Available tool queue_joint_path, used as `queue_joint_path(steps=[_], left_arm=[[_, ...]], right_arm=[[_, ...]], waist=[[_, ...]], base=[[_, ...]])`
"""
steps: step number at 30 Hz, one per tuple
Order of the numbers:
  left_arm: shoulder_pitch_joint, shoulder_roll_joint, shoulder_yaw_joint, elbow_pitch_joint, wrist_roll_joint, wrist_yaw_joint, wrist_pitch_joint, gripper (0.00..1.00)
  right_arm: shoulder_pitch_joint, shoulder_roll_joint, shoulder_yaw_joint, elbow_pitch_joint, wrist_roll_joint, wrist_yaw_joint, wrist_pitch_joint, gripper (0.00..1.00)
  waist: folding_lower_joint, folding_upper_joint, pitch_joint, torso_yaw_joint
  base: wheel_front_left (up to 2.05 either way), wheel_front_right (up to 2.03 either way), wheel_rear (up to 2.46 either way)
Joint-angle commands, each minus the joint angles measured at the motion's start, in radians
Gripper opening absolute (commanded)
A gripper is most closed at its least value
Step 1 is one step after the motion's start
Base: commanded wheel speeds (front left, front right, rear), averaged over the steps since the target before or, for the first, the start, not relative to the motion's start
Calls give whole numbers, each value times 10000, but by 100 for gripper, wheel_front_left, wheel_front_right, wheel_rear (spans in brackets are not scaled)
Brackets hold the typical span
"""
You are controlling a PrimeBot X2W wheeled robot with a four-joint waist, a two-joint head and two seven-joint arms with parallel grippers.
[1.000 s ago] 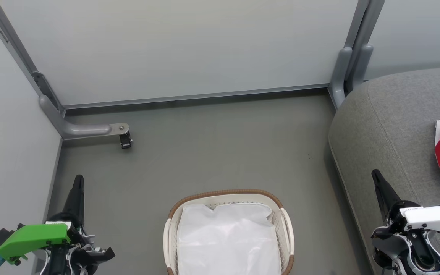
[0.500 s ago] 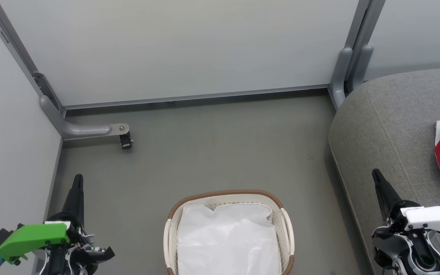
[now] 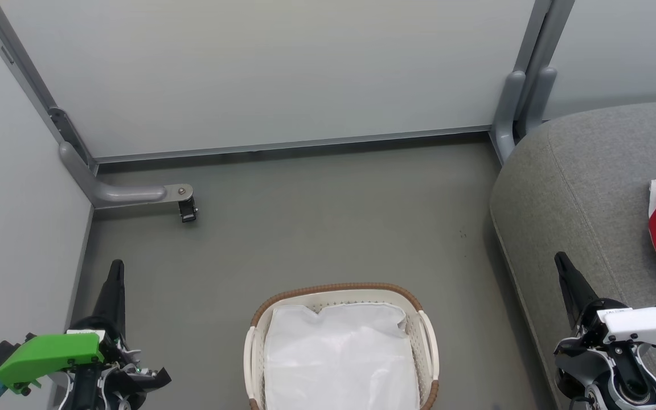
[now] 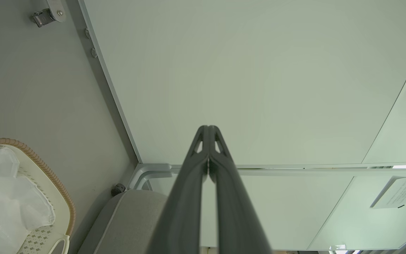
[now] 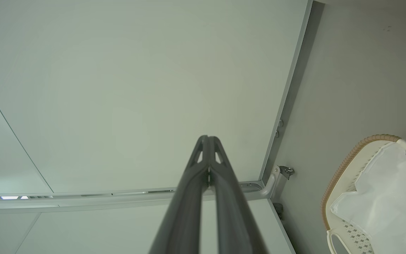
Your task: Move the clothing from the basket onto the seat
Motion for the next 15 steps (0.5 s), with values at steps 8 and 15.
queue_joint_path(steps=[8,15], left_arm=[[108,66,23,-12,-29,-36,39,0],[109,66,22,-13,-29,-36,39,0]], right_arm=[[113,-59,-17,-27,37,-3,18,0],[113,-59,-16,-27,37,-3,18,0]], waist=[[0,0,0,0],[0,0,0,0]], base=[[0,0,0],[0,0,0]])
